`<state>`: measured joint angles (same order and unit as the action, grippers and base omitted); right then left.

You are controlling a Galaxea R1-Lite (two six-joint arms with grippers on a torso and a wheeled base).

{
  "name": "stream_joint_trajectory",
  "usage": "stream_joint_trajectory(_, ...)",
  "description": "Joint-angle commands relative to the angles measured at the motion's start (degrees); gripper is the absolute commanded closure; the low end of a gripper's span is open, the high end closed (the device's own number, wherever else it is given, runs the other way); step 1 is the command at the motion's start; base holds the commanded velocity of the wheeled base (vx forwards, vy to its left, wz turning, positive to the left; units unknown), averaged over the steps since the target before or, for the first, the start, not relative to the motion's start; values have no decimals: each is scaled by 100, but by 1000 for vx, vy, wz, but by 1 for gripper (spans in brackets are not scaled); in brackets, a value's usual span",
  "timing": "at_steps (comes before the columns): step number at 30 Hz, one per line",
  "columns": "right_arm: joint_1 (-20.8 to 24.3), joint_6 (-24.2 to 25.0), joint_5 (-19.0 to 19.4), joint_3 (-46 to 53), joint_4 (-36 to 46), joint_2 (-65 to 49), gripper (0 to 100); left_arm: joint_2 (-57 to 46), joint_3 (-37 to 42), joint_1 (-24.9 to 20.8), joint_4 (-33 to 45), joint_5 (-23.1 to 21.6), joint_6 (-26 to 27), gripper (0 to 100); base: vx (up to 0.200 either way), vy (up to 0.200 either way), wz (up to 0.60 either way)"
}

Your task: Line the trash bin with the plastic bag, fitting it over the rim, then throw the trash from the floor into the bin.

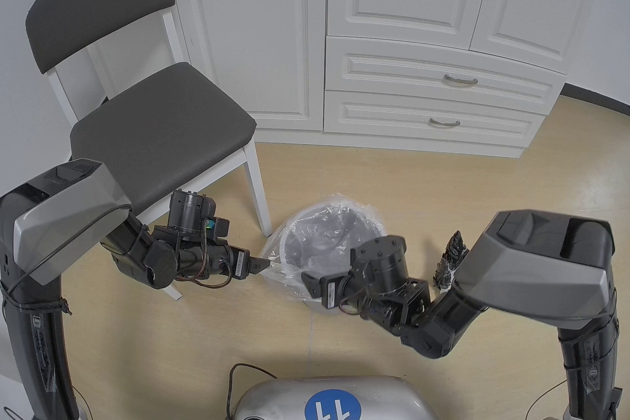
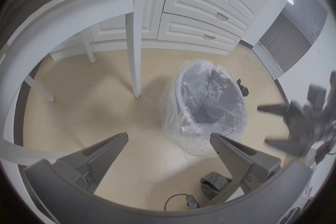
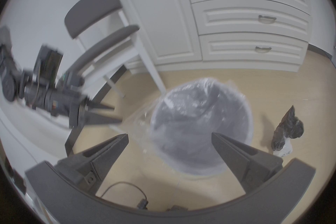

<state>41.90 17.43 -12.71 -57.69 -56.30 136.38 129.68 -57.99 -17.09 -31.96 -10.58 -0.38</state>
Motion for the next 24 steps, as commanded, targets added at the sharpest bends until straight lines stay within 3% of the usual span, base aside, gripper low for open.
stream_joint_trajectory(1, 222, -73, 67, 214, -92, 442, 0, -4, -2, 30, -82, 3, -15, 0, 0, 0, 0)
stream_joint_trajectory(14, 213, -21, 32, -23, -690, 856, 0, -57, -2, 48, -91, 3, -24, 0, 0, 0, 0)
stream_joint_trajectory(24, -50, -21, 50, -234, -1129, 741, 0, -66, -2, 66, -126, 3, -15, 0, 0, 0, 0)
